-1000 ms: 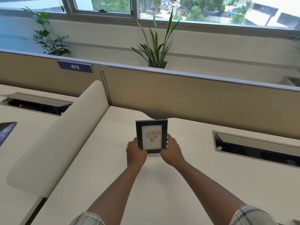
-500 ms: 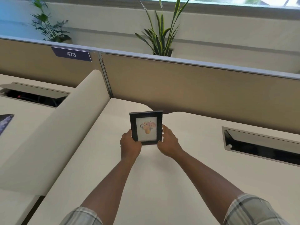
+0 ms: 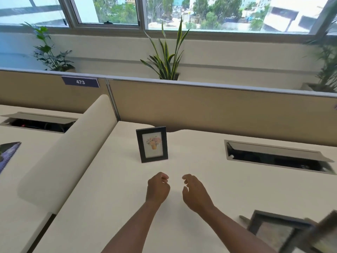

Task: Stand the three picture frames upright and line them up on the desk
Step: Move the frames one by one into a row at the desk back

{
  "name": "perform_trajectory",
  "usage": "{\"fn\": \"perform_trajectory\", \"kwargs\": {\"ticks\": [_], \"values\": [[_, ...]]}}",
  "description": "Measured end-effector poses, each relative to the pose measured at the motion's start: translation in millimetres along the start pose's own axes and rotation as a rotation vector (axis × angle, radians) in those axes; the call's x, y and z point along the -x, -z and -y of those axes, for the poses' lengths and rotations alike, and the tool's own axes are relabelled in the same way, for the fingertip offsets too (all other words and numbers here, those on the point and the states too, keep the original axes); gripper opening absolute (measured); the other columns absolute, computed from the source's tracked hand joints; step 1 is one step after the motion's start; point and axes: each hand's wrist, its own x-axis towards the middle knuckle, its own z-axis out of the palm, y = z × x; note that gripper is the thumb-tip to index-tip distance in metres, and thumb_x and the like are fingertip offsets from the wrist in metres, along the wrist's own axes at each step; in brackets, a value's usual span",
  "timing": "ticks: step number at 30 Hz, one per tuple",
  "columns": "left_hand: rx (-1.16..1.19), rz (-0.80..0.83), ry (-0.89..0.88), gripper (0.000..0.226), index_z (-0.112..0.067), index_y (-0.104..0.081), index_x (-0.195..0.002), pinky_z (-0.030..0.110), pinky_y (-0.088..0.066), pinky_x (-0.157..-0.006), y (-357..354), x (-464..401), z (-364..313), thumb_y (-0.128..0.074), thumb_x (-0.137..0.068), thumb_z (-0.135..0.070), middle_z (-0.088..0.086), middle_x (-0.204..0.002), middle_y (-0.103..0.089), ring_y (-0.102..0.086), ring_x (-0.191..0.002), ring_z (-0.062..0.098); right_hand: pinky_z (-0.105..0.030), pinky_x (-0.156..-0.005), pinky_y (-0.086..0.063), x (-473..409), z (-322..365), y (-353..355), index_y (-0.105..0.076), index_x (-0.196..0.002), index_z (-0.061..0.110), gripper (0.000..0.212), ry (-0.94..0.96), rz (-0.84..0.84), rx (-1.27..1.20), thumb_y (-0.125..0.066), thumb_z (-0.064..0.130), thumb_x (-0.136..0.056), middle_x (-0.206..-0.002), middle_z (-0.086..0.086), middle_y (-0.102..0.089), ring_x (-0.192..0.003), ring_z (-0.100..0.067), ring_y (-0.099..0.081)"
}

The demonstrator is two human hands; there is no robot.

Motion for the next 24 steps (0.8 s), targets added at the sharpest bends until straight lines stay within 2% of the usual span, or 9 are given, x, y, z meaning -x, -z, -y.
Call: {"fn": "perform_trajectory", "kwargs": {"ticks": [4,7,11,13,15,18,20,22,24], "values": [[-0.022,0.198,-0.107,0.039,-0.023,-0.067,-0.094,0.012,-0.046,-0.071,-45.3,53.0,-4.2,-0.045,-0.071,0.001,-0.004,-0.092,-0.068,-0.064,-0.09,0.01,-0.016,-0.088,-0.038,80.5,-43.7,2.5,-0.052,-0.124,0.019,0.034,0.022,-0.009,0.047,-0.041,0.011,-0.094,-0.119,0.001,-0.06,-0.107,-0.009,-0.055],[-0.056,0.396,-0.228,0.045,-0.03,-0.062,-0.11,0.016,-0.052,-0.075,-77.8,89.8,-6.5,-0.057,-0.071,-0.008,-0.003,-0.099,-0.068,-0.066,-0.089,0.011,-0.021,-0.09,-0.041,132.4,-75.8,9.3,-0.054,-0.124,0.016,0.032,0.015,0.017,0.094,-0.041,0.013,-0.095,-0.12,-0.001,-0.061,-0.111,-0.014,-0.054],[-0.074,0.572,-0.298,0.061,-0.046,-0.05,-0.126,0.021,-0.053,-0.084,-122.2,126.7,-15.5,-0.072,-0.071,-0.029,-0.004,-0.109,-0.065,-0.064,-0.098,0.01,-0.028,-0.083,-0.049,184.0,-117.5,29.8,-0.057,-0.118,0.017,0.026,-0.119,-0.022,0.073,-0.045,0.013,-0.095,-0.115,-0.003,-0.063,-0.1,-0.016,-0.058],[-0.049,0.587,-0.303,0.063,-0.047,-0.048,-0.128,0.024,-0.052,-0.085,-146.9,141.3,-23.0,-0.074,-0.071,-0.036,-0.004,-0.11,-0.065,-0.064,-0.1,0.01,-0.025,-0.084,-0.05,204.0,-139.2,42.8,-0.058,-0.116,0.019,0.025,-0.18,-0.058,0.073,-0.047,0.013,-0.095,-0.114,-0.002,-0.064,-0.098,-0.016,-0.06],[-0.006,0.572,-0.292,0.06,-0.043,-0.051,-0.126,0.018,-0.051,-0.078,-166.4,151.4,-29.9,-0.074,-0.071,-0.04,-0.008,-0.108,-0.066,-0.064,-0.1,0.008,-0.026,-0.086,-0.05,218.7,-157.0,54.5,-0.059,-0.116,0.018,0.025,-0.231,-0.095,0.072,-0.047,0.014,-0.095,-0.115,0.0,-0.064,-0.1,-0.018,-0.061],[0.043,0.481,-0.271,0.041,-0.03,-0.057,-0.119,0.01,-0.05,-0.066,-193.9,161.0,-36.3,-0.069,-0.081,-0.025,-0.011,-0.106,-0.066,-0.065,-0.101,0.012,-0.03,-0.075,-0.051,232.8,-179.1,76.2,-0.061,-0.098,0.016,0.015,-0.304,-0.162,0.052,-0.048,0.013,-0.092,-0.099,-0.003,-0.066,-0.089,-0.022,-0.062],[0.067,0.418,-0.244,0.035,-0.023,-0.056,-0.119,0.008,-0.051,-0.065,-210.5,166.0,-39.7,-0.06,-0.086,-0.014,-0.009,-0.108,-0.064,-0.063,-0.104,0.013,-0.029,-0.065,-0.046,237.2,-194.0,90.9,-0.055,-0.085,0.018,0.005,-0.348,-0.23,0.01,-0.053,0.018,-0.09,-0.085,0.0,-0.062,-0.079,-0.021,-0.06],[0.064,0.376,-0.211,0.034,-0.021,-0.054,-0.118,0.009,-0.05,-0.064,-216.9,167.4,-40.8,-0.054,-0.086,-0.009,-0.007,-0.109,-0.063,-0.061,-0.102,0.01,-0.028,-0.063,-0.043,235.0,-199.9,97.6,-0.052,-0.092,0.016,0.013,-0.389,-0.315,-0.028,-0.06,0.026,-0.09,-0.085,0.002,-0.059,-0.077,-0.018,-0.058],[0.067,0.35,-0.188,0.032,-0.02,-0.054,-0.115,0.007,-0.05,-0.057,-221.9,168.4,-42.1,-0.053,-0.086,-0.007,-0.007,-0.108,-0.062,-0.06,-0.099,0.009,-0.029,-0.067,-0.045,231.0,-202.5,100.6,-0.048,-0.107,0.013,0.028,-0.419,-0.377,-0.07,-0.064,0.03,-0.09,-0.096,0.0,-0.056,-0.084,-0.018,-0.056]]}}
